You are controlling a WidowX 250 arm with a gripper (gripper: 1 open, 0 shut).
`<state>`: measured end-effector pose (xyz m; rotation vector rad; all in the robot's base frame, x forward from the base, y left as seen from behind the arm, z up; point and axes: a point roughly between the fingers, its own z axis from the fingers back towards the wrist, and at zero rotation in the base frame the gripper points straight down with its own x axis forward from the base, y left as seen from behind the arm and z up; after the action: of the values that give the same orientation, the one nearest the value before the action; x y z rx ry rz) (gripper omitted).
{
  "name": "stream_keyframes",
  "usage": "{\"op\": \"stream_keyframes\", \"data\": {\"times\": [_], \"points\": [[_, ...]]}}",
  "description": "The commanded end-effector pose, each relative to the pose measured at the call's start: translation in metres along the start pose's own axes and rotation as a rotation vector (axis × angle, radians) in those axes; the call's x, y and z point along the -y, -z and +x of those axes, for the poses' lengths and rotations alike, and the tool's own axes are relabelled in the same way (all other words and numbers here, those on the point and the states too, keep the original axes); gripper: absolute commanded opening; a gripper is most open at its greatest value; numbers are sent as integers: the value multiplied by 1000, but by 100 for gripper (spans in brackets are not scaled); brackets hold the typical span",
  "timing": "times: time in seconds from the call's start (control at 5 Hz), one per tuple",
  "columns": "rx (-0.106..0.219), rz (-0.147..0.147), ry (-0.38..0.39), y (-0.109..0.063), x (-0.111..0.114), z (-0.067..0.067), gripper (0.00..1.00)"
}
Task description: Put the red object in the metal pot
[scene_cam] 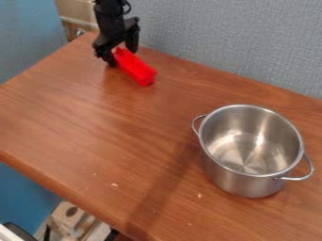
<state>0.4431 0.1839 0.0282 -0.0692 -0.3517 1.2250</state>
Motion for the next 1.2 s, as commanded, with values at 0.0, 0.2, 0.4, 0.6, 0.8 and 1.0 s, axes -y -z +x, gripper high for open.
{"op": "stream_keyframes", "data": {"times": [0.0,0.2,0.4,0.6,0.8,1.0], "points": [[32,-13,7,5,6,-4,100],[57,-12,15,12,6,-5,100],[80,-10,24,19,6,-6,100],[101,-7,32,25,5,-7,100],[126,-4,39,32,3,-7,100],[151,0,46,39,2,-7,100]]}}
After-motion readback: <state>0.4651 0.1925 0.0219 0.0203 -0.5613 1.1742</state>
